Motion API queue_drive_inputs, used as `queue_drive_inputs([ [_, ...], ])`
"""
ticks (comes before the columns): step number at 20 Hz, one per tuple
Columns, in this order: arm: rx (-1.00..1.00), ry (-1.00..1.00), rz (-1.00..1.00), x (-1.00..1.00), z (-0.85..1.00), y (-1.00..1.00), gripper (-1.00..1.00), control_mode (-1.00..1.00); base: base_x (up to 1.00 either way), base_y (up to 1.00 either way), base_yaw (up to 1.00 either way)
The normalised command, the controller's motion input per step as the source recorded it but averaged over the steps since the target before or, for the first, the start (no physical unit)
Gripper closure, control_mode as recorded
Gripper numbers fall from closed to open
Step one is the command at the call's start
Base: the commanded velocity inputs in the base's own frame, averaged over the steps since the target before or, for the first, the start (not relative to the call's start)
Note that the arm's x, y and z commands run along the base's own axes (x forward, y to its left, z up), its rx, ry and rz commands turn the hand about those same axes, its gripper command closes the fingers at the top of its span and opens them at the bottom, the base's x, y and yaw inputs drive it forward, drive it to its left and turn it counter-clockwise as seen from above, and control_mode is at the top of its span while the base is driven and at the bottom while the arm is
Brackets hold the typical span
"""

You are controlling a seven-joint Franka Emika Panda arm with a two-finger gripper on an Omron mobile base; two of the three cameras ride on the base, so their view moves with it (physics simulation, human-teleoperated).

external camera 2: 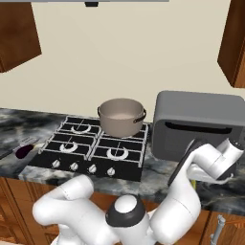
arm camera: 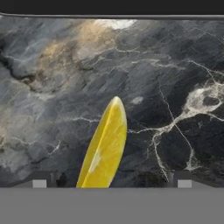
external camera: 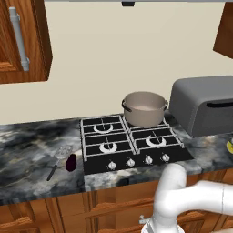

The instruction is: Put the lemon wedge and eggplant in the pot. Retrieve the spatula and lightly stir the vegetables in the pot.

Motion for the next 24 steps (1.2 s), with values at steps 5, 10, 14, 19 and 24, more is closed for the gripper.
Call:
queue_drive_inputs([
  [5,-0.03,-0.12,-0.07,-0.01,-0.03,0.35,-1.0,-1.0,0.0,0.0,0.0],
  [10,-0.03,-0.01,-0.08,0.06,-0.08,0.11,-1.0,-1.0,0.0,0.0,0.0],
  [14,-0.03,-0.01,-0.09,-0.01,-0.22,0.11,-1.0,-1.0,0.0,0.0,0.0],
  [19,-0.02,0.0,-0.04,0.16,-0.19,0.0,-1.0,-1.0,0.0,0.0,0.0],
  [24,0.0,0.0,0.0,0.18,-0.11,-0.04,-1.0,-1.0,0.0,0.0,0.0],
])
